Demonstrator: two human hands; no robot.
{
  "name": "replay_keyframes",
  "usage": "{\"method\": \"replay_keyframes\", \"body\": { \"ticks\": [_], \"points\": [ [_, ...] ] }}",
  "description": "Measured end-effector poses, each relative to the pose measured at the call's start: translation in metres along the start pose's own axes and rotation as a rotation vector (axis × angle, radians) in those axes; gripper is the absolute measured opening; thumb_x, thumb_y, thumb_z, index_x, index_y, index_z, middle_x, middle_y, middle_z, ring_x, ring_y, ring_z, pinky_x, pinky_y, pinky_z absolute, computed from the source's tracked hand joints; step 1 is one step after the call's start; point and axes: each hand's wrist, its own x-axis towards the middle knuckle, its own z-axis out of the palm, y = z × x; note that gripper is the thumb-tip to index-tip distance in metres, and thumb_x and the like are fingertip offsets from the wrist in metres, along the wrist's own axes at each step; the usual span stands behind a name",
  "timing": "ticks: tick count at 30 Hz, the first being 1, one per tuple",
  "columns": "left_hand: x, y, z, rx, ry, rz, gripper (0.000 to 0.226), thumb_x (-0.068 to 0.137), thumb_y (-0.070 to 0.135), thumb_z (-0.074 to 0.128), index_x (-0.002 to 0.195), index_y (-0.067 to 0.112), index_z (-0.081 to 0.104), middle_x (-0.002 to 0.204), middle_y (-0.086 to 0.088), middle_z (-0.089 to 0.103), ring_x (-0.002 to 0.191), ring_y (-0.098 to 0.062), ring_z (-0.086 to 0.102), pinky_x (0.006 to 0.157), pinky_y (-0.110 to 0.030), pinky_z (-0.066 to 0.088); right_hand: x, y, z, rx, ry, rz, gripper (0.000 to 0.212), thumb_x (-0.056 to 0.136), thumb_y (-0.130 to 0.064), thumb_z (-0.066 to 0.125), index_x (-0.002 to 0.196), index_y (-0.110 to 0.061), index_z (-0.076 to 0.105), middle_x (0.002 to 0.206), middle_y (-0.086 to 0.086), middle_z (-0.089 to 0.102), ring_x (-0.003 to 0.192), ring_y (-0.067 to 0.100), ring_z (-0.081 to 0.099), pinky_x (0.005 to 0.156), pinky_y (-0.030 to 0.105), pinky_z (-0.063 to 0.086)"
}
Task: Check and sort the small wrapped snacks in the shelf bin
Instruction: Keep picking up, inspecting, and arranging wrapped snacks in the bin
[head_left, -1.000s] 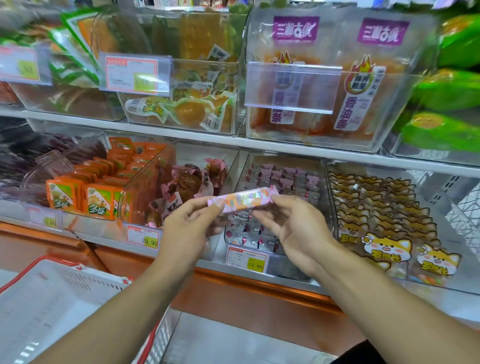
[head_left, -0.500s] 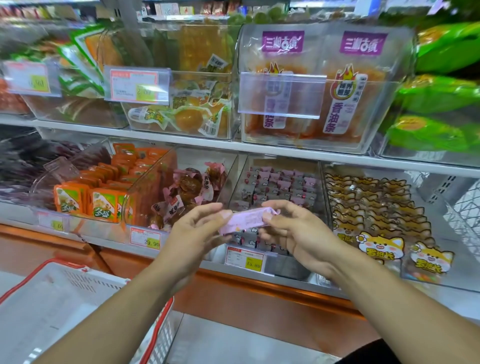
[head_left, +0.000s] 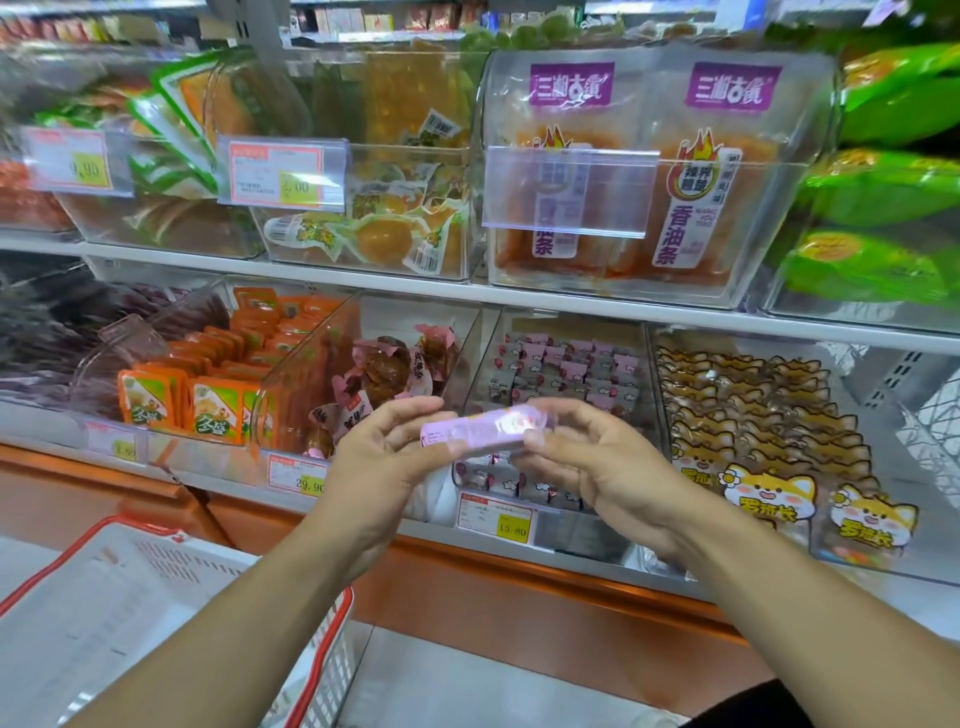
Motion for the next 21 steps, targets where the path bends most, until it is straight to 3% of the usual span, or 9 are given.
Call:
{"method": "replay_keyframes", "body": {
  "ticks": [4,7,9,11,16,21],
  "points": [
    [-0.002,-0.003,-0.001,0.107,-0.054,0.114,0.057,0.056,0.002,0.086,0.109,0.011,0.069,0.103,-0.009,0.077,0.096,-0.019,0.075,0.079,-0.022,0.058,0.002,0.005,0.002,0.022,0.011,0.085,0.044,0.075,-0.027,0.079,0.112,-0.007,0.066,0.111,0.020,0.074,0.099,0.028,0.073,0.078,0.030,0.062],
    [-0.003,-0.004,-0.001,0.166,-0.091,0.113,0.053,0.065,-0.003,0.086,0.112,0.014,0.070,0.111,-0.005,0.076,0.104,-0.015,0.073,0.082,-0.022,0.058,0.004,0.007,0.000,-0.033,0.041,0.031,0.045,0.073,-0.020,0.080,0.113,-0.004,0.065,0.108,0.018,0.075,0.095,0.026,0.072,0.077,0.030,0.062],
    [-0.004,-0.003,0.000,0.178,-0.096,0.027,0.052,0.067,0.015,0.088,0.115,0.017,0.069,0.113,-0.001,0.075,0.104,-0.015,0.073,0.083,-0.025,0.059,0.003,0.006,-0.002,-0.051,0.029,-0.015,0.047,0.072,-0.009,0.080,0.116,-0.005,0.064,0.110,0.015,0.075,0.100,0.027,0.073,0.078,0.030,0.062],
    [-0.006,-0.002,0.002,0.150,-0.104,-0.076,0.052,0.070,0.028,0.085,0.117,0.014,0.067,0.110,-0.008,0.076,0.100,-0.024,0.075,0.086,-0.033,0.061,0.002,0.005,-0.003,-0.075,0.035,-0.057,0.052,0.068,-0.004,0.081,0.116,-0.007,0.064,0.112,0.010,0.075,0.105,0.026,0.072,0.079,0.029,0.061],
    [-0.007,-0.001,0.006,0.105,-0.065,-0.055,0.044,0.072,0.023,0.082,0.108,0.003,0.068,0.101,-0.015,0.077,0.095,-0.031,0.075,0.078,-0.028,0.061,0.004,0.003,0.000,-0.034,0.112,-0.094,0.058,0.067,-0.001,0.081,0.120,-0.012,0.061,0.111,0.009,0.076,0.100,0.022,0.074,0.074,0.022,0.059],
    [-0.001,-0.005,0.014,0.152,0.003,-0.021,0.039,0.078,0.009,0.082,0.114,0.007,0.066,0.097,-0.009,0.078,0.091,-0.024,0.076,0.079,-0.028,0.062,0.016,0.000,-0.001,0.069,0.184,-0.045,0.034,0.085,0.003,0.071,0.116,0.000,0.060,0.107,0.017,0.076,0.096,0.024,0.075,0.083,0.028,0.061]
  ]
}}
